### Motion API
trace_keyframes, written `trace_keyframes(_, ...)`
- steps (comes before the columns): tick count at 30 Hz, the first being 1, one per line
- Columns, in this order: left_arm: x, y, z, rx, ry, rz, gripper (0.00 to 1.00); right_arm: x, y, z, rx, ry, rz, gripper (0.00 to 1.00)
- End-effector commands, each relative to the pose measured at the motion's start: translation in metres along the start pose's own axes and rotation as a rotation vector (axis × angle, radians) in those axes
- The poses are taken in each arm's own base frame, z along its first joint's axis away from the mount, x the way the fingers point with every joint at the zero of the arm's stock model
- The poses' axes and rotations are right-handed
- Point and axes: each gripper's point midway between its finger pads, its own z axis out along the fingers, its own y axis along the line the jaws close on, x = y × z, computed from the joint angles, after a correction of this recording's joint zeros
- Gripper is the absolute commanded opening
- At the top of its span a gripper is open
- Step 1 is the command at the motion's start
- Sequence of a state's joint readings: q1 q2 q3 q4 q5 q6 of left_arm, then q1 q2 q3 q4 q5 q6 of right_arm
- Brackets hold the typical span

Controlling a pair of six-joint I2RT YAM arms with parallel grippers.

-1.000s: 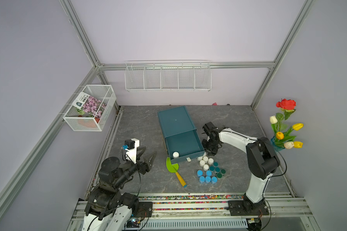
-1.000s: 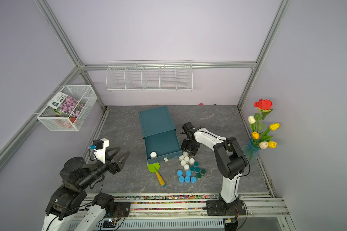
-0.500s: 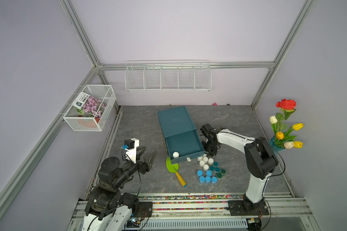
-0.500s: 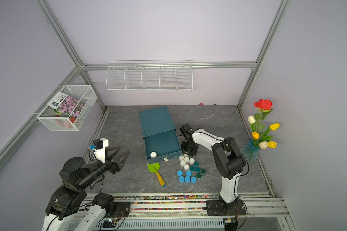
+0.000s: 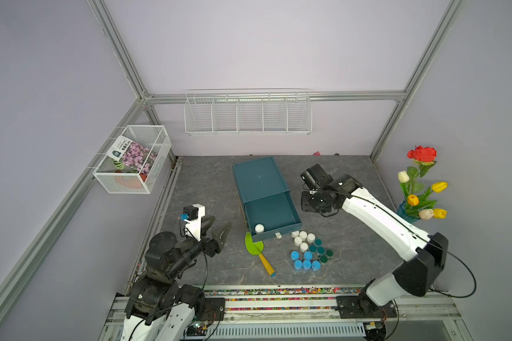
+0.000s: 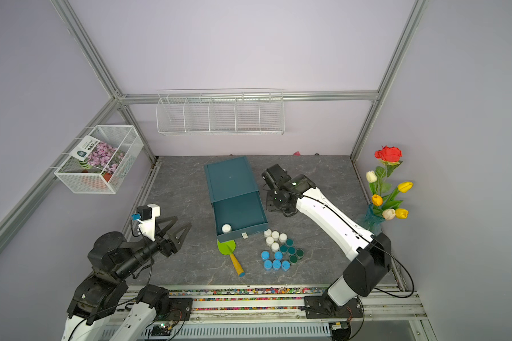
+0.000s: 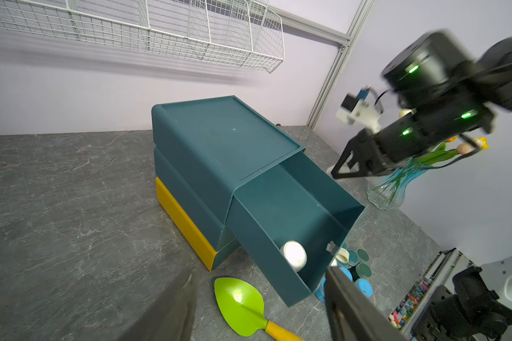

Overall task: Put the paint cans in the drawer according to color
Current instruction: Place the paint can in the drawer.

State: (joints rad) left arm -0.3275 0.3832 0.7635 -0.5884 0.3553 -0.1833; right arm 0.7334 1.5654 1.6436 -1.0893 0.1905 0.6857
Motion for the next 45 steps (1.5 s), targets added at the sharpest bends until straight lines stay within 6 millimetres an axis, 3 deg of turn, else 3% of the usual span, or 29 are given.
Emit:
trace_keyframes(1, -0.001, 0.002, 0.0, -0.012, -0.013, -0.007, 0.71, 0.014, 0.024, -0.019, 0.052, 0.01, -0.227, 0.12)
trace_keyframes(5, -0.002, 0.002, 0.001, -0.007, -0.017, -0.011, 0.71, 0.023, 0.075, -0.016, -0.001, 0.065, -0.331, 0.11)
trace_keyframes(8, -0.003, 0.001, 0.0, -0.006, -0.02, -0.013, 0.71, 0.03, 0.091, -0.003, 0.002, 0.124, -0.35, 0.1)
trace_keyframes(15, -0.006, 0.0, -0.003, -0.006, -0.034, -0.012, 0.7, 0.047, 0.099, 0.024, 0.025, 0.251, -0.377, 0.11)
trace_keyframes(24, -0.007, 0.0, -0.002, -0.005, -0.039, -0.013, 0.7, 0.062, 0.118, 0.03, -0.064, 0.333, -0.4, 0.16)
trace_keyframes(32, -0.009, 0.0, 0.001, -0.001, -0.043, -0.011, 0.71, 0.07, 0.123, 0.035, -0.086, 0.378, -0.398, 0.23)
trace_keyframes(40, -0.008, 0.0, 0.002, -0.001, -0.039, -0.015, 0.71, 0.062, 0.123, 0.032, -0.075, 0.35, -0.401, 0.59)
trace_keyframes(45, -0.009, 0.0, 0.001, -0.002, -0.038, -0.014, 0.71, 0.027, 0.114, 0.003, -0.062, 0.217, -0.362, 0.65)
